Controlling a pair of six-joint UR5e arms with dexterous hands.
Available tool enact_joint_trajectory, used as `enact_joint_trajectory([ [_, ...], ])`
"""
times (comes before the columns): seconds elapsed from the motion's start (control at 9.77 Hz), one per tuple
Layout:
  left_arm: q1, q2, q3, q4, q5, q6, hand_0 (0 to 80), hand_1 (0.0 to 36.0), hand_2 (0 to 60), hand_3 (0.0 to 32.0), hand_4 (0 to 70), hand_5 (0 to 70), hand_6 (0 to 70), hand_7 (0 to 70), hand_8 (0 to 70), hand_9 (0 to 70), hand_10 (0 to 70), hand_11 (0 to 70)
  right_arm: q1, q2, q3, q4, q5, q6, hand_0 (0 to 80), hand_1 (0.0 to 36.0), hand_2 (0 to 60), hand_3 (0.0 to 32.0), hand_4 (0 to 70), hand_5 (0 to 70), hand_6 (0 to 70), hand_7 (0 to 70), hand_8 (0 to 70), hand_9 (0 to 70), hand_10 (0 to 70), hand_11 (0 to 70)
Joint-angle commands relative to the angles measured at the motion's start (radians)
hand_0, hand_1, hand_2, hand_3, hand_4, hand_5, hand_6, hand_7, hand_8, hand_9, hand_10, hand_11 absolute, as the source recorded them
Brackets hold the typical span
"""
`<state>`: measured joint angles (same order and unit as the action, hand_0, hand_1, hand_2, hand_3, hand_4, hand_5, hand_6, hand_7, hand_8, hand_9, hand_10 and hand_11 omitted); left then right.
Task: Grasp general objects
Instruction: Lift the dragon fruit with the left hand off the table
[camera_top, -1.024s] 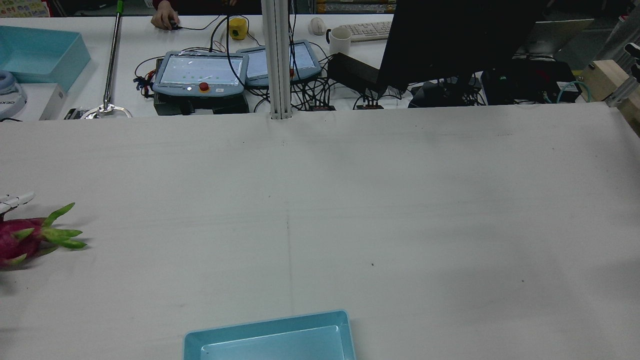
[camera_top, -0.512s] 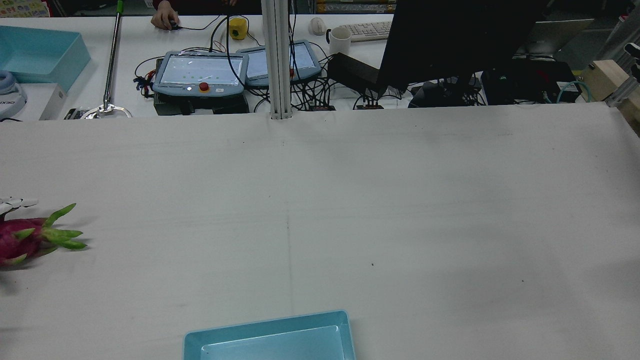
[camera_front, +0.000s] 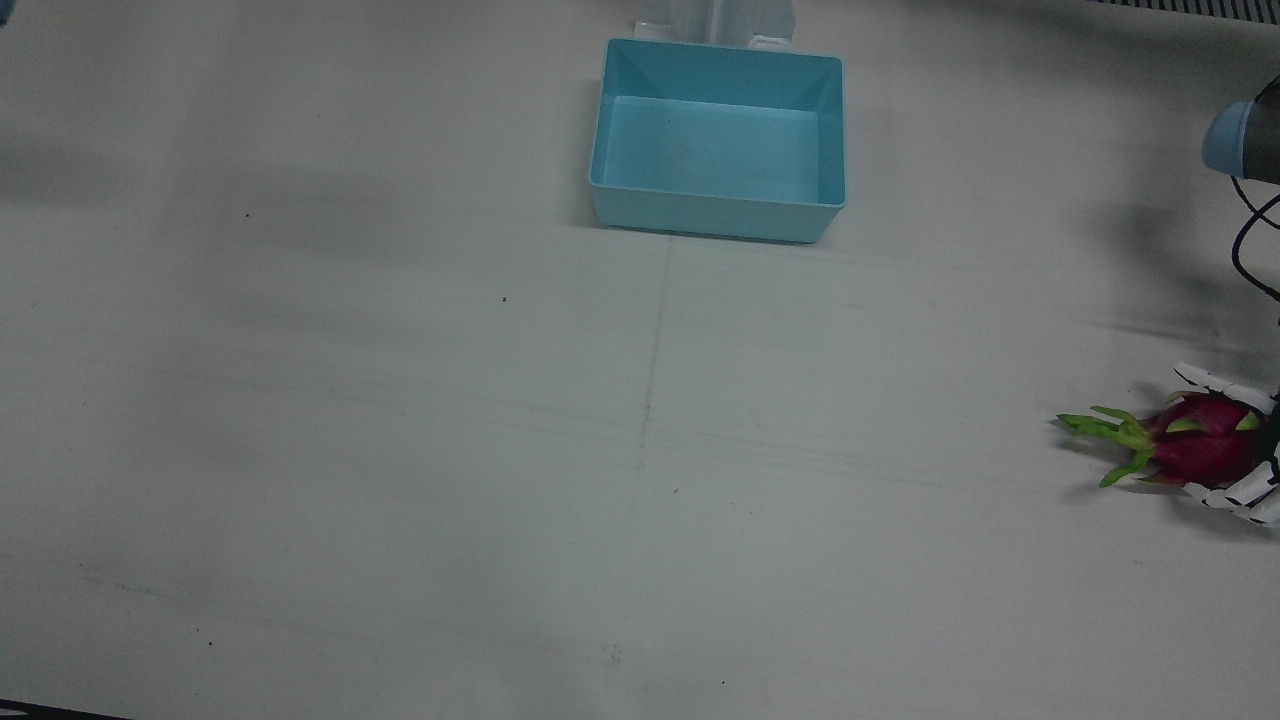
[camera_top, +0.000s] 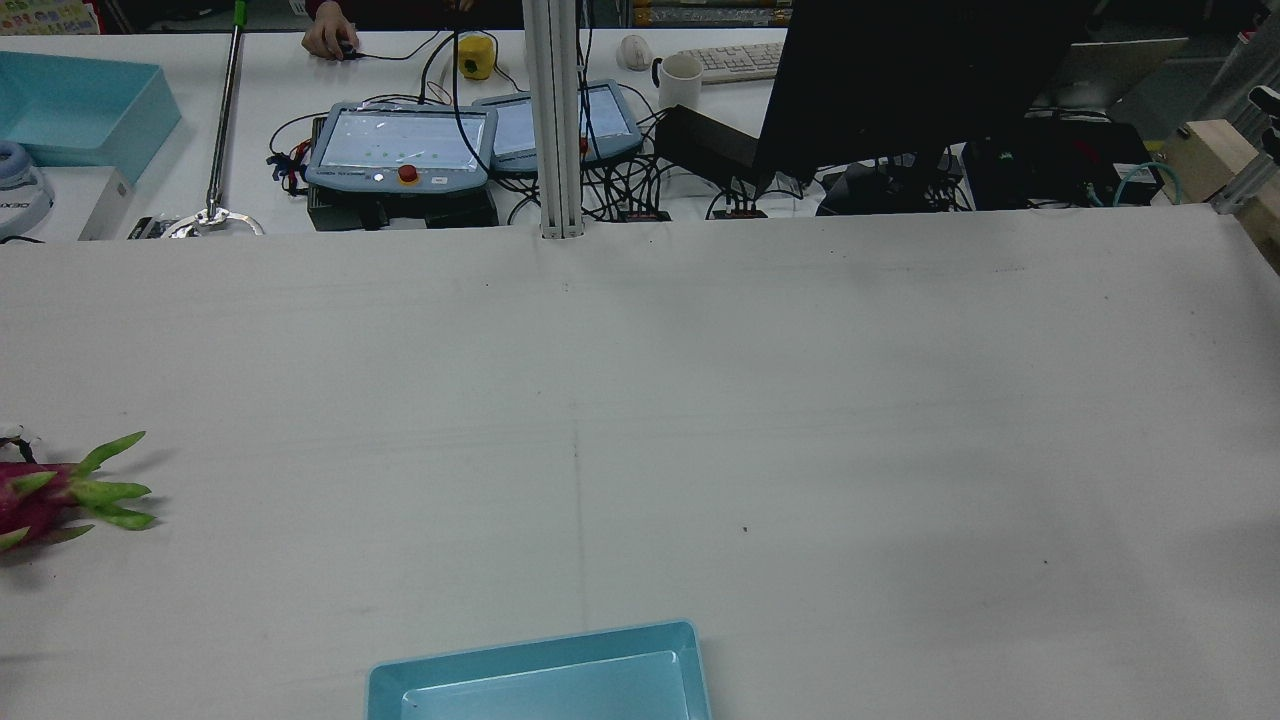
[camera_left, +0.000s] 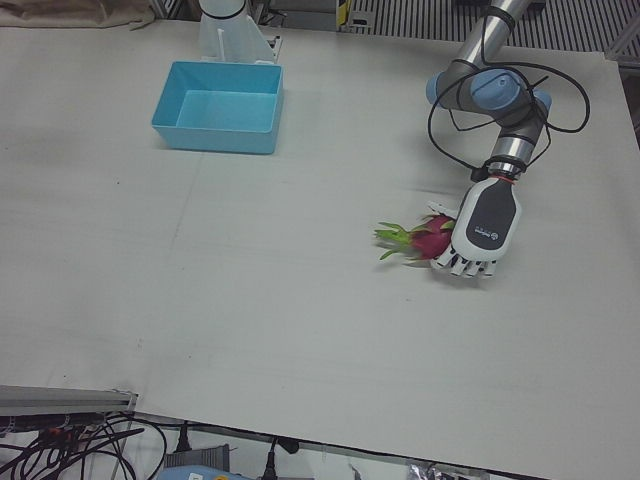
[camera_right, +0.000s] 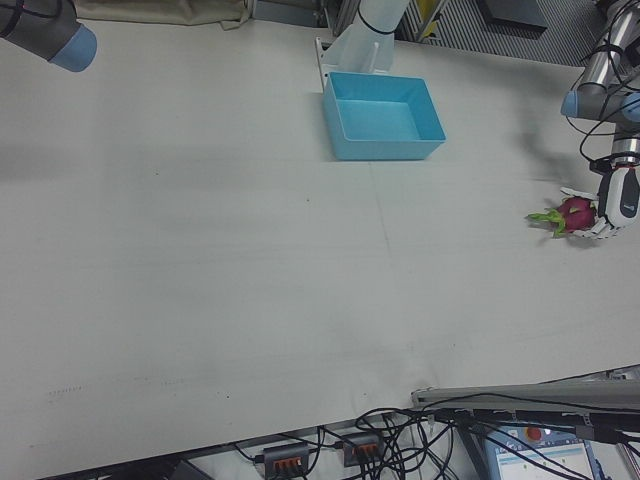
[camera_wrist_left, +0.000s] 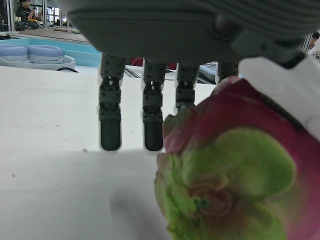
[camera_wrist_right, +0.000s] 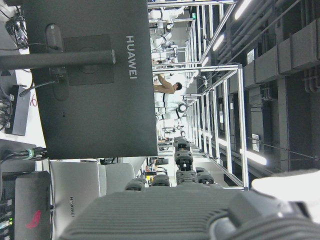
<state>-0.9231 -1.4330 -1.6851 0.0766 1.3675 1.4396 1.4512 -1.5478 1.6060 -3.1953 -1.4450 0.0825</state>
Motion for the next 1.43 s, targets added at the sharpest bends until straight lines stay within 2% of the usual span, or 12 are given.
enact_joint_trajectory([
  [0.0, 0.001, 0.0, -0.001, 0.018, -0.031, 0.001, 46.5, 0.0, 57.7, 0.0, 70.0, 70.0, 70.0, 70.0, 70.0, 70.0, 70.0, 70.0, 0.0, 0.0, 0.0, 0.0, 0.0, 0.0, 0.0, 0.0, 0.0, 0.0, 0.0, 0.0, 0.0, 0.0, 0.0, 0.0, 0.0, 0.0],
  [0.1, 0.001, 0.0, -0.008, 0.019, -0.037, -0.002, 39.2, 0.0, 60.0, 0.0, 70.0, 70.0, 70.0, 70.0, 70.0, 70.0, 70.0, 70.0, 0.0, 0.0, 0.0, 0.0, 0.0, 0.0, 0.0, 0.0, 0.0, 0.0, 0.0, 0.0, 0.0, 0.0, 0.0, 0.0, 0.0, 0.0],
  [0.31, -0.002, 0.005, -0.12, 0.069, -0.038, -0.01, 32.4, 0.0, 60.0, 0.0, 70.0, 70.0, 70.0, 70.0, 70.0, 70.0, 70.0, 70.0, 0.0, 0.0, 0.0, 0.0, 0.0, 0.0, 0.0, 0.0, 0.0, 0.0, 0.0, 0.0, 0.0, 0.0, 0.0, 0.0, 0.0, 0.0],
  [0.51, -0.005, 0.003, -0.267, 0.141, -0.038, -0.076, 36.4, 0.0, 60.0, 0.0, 70.0, 70.0, 70.0, 70.0, 70.0, 70.0, 70.0, 70.0, 0.0, 0.0, 0.0, 0.0, 0.0, 0.0, 0.0, 0.0, 0.0, 0.0, 0.0, 0.0, 0.0, 0.0, 0.0, 0.0, 0.0, 0.0],
  [0.82, -0.002, 0.002, -0.314, 0.114, -0.018, -0.143, 39.2, 0.0, 60.0, 0.0, 70.0, 70.0, 70.0, 70.0, 70.0, 70.0, 70.0, 70.0, 0.0, 0.0, 0.0, 0.0, 0.0, 0.0, 0.0, 0.0, 0.0, 0.0, 0.0, 0.0, 0.0, 0.0, 0.0, 0.0, 0.0, 0.0],
  [1.13, 0.004, 0.008, -0.399, 0.077, 0.112, -0.172, 44.4, 0.2, 60.0, 0.0, 70.0, 70.0, 70.0, 70.0, 70.0, 70.0, 70.0, 70.0, 0.0, 0.0, 0.0, 0.0, 0.0, 0.0, 0.0, 0.0, 0.0, 0.0, 0.0, 0.0, 0.0, 0.0, 0.0, 0.0, 0.0, 0.0],
  [1.23, 0.026, 0.009, -0.41, 0.031, 0.157, -0.224, 45.6, 1.2, 60.0, 0.0, 70.0, 70.0, 70.0, 70.0, 70.0, 70.0, 70.0, 70.0, 0.0, 0.0, 0.0, 0.0, 0.0, -0.001, 0.0, 0.0, 0.0, 0.0, 0.0, 0.0, 0.0, 0.0, 0.0, 0.0, 0.0, 0.0],
  [1.33, 0.08, 0.011, -0.419, -0.01, 0.162, -0.255, 46.6, 3.5, 60.0, 0.0, 70.0, 70.0, 70.0, 70.0, 70.0, 70.0, 70.0, 70.0, 0.0, 0.0, 0.0, 0.0, 0.0, -0.001, 0.0, 0.0, 0.0, 0.0, 0.0, 0.0, 0.0, 0.0, 0.0, 0.0, 0.0, 0.0],
])
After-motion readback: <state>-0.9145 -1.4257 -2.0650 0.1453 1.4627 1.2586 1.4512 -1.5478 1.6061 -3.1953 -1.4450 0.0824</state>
